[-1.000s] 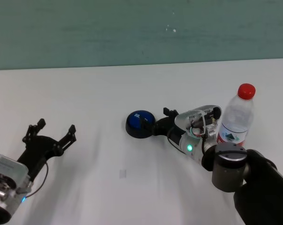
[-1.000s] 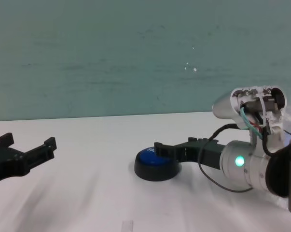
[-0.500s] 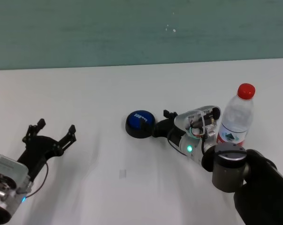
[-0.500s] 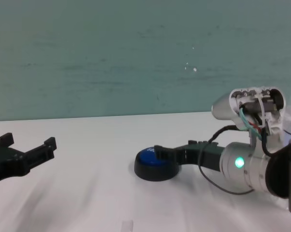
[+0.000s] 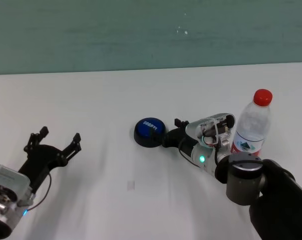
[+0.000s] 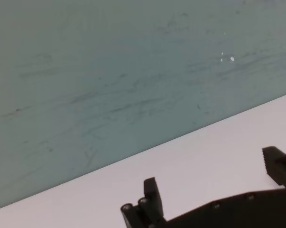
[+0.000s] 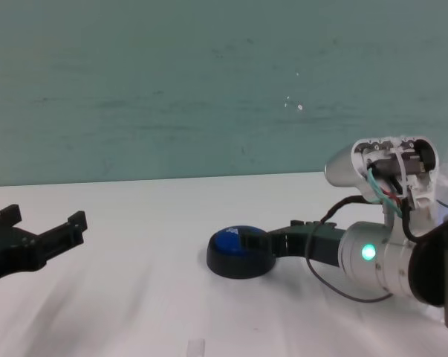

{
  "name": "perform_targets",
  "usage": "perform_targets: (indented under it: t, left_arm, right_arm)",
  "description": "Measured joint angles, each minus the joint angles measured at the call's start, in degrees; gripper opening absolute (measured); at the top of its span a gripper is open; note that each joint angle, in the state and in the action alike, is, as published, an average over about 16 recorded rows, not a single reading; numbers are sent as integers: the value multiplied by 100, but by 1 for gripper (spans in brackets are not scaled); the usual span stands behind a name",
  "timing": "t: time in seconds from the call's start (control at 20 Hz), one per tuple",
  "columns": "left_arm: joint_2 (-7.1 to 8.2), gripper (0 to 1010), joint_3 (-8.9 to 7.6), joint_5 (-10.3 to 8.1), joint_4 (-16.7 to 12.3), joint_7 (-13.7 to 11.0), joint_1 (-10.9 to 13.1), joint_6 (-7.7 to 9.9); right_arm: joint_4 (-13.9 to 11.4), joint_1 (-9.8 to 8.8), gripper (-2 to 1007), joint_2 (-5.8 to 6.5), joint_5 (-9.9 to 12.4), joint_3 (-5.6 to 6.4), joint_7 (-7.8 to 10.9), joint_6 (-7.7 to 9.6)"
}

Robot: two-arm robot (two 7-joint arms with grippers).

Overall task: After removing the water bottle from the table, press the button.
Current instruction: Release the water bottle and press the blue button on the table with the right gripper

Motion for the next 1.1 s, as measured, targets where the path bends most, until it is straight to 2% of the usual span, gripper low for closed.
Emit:
perform_targets:
  t: [0.65,1.1]
  left_arm:
    - [0,1003,0,0,0,0,0,0]
    - [0,1003,0,0,0,0,0,0]
  right_arm:
    - [50,41,1003,1,4,-9,6,98]
    - [181,153,1003,-17,4,4,30,1]
